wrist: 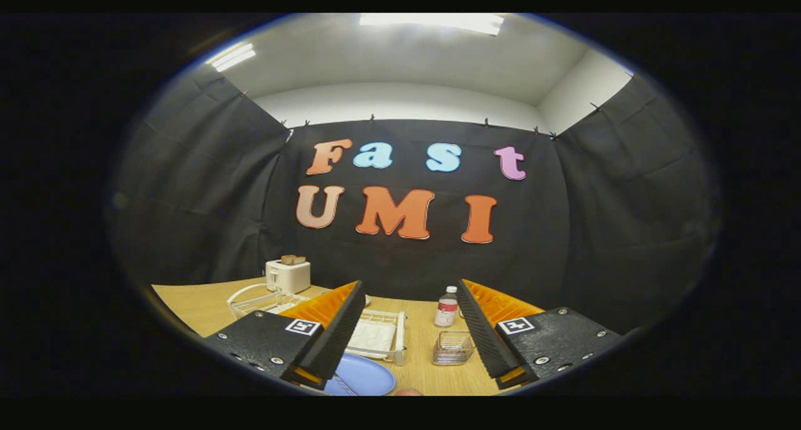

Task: Take the plate from the dish rack, then take the spoon from the basket and place it into the plate.

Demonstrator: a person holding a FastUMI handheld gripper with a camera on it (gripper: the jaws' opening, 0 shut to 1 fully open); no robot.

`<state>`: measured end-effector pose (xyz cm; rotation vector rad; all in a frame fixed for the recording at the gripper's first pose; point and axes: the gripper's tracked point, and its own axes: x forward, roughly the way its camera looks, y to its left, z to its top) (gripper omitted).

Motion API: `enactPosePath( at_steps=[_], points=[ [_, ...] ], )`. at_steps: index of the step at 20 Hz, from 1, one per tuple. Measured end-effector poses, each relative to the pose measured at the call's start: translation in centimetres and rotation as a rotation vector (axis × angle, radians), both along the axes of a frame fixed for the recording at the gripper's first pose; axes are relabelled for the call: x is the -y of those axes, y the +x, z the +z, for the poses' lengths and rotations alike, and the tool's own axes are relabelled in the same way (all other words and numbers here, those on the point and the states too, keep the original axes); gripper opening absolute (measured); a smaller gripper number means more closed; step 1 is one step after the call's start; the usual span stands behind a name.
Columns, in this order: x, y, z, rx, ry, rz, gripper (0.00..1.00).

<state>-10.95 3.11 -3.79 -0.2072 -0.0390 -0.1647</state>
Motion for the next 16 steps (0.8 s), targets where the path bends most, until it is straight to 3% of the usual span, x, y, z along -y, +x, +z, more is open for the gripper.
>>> enactPosePath(
  at_steps=[16],
  points=[
    [-0.26, 0.30, -0.93, -0.014, -0.010, -0.002, 0.88]
  ],
)
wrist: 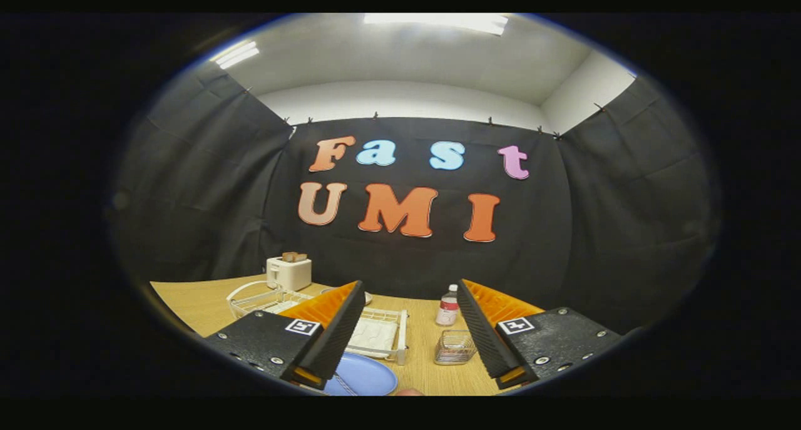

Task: Take the plate from the dish rack, then take the spoon from the basket and place it into the plate.

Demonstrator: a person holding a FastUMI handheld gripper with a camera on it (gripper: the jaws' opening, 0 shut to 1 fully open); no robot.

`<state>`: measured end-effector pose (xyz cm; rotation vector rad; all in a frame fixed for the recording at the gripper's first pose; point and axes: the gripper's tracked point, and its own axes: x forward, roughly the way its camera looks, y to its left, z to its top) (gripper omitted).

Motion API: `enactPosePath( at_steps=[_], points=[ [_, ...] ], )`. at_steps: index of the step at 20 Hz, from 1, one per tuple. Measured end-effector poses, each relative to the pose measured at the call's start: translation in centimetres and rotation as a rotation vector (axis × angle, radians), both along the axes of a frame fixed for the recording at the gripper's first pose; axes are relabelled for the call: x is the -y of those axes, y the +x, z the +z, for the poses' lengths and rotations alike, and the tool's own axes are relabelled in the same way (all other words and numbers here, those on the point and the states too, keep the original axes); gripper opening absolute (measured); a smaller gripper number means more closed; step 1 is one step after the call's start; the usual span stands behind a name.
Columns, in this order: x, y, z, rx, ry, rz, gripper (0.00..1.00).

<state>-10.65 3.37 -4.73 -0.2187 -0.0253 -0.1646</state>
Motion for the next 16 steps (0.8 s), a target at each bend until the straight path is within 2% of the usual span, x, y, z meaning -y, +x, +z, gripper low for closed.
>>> enactPosePath(
  at_steps=[16],
  points=[
    [0.56, 0.23, -0.47, -0.009, 0.026, -0.012, 0.88]
  ],
)
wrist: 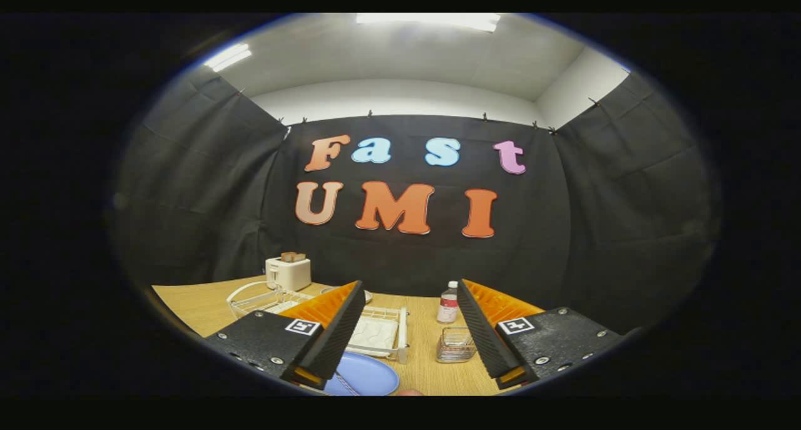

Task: Take the plate from the dish rack, then take the spoon from the basket and place it into the plate.

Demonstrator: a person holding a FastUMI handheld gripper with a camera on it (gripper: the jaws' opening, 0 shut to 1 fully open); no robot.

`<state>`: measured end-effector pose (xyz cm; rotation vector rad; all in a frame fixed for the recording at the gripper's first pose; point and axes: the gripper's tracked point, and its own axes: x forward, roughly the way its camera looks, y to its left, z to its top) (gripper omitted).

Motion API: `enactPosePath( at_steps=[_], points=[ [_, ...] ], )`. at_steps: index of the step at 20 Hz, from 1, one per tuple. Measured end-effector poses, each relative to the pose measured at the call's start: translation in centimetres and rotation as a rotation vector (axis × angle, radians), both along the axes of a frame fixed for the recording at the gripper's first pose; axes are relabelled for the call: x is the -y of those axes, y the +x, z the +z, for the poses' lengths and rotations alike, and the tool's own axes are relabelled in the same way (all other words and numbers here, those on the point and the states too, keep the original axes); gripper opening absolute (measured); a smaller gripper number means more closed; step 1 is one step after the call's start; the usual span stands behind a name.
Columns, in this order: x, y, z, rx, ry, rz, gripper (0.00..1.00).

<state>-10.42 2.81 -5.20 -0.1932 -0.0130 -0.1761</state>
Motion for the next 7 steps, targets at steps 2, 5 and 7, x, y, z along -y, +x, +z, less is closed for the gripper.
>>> enactPosePath(
  at_steps=[2, 5, 7],
  points=[
    [-0.13, -0.07, -0.06, -0.002, 0.004, 0.004, 0.88],
    [-0.23, 0.05, -0.01, 0.000, 0.005, 0.007, 0.88],
    [-0.43, 0.02, -0.05, 0.001, 0.002, 0.013, 0.88]
  ],
)
